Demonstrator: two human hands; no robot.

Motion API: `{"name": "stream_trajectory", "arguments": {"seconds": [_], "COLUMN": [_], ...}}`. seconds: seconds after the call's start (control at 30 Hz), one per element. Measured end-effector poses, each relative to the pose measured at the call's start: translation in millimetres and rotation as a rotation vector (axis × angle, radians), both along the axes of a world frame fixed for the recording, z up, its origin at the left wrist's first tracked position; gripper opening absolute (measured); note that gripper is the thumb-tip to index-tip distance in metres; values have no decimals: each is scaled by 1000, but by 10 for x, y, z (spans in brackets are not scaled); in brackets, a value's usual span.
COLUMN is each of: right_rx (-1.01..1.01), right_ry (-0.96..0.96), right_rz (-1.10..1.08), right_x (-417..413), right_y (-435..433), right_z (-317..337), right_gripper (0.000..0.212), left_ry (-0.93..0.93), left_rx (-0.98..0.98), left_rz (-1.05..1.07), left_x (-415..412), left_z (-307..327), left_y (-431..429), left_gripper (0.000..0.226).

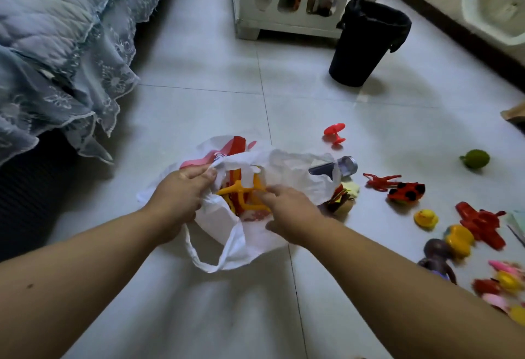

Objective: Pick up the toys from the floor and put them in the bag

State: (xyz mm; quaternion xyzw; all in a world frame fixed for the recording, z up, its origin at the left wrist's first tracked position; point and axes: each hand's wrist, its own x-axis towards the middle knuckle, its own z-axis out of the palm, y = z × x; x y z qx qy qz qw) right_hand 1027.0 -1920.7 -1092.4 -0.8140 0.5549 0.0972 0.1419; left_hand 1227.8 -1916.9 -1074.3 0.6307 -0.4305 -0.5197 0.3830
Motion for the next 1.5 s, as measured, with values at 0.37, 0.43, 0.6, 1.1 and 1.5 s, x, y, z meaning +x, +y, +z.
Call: {"name": "stream_trajectory", "arguments": {"seconds": [0.37,0.43,0.6,1.1,1.5], "right_rx": [594,564,482,562,604], "right_ry": [158,178,215,-201,-1330], "right_rz": [130,191,207,-496,-1523], "right_x": [-1590,-1622,-1513,-1541,-422], "right_y": [2153,2340,2308,1721,272], "right_z": [-475,-657,-819,-382,52], "right_gripper": [98,105,97,32,18], "left_ry": [-66,-69,-75,-86,-104], "left_rx": [41,33,-2,-23,-119], "left_rz": [-130,-133,-81,49,-11], "left_x": [-157,-151,-145,-193,-171], "left_z": [-103,-114,-93,134,171], "left_y": [84,85,86,38,45], "left_gripper": [22,21,23,33,21]}}
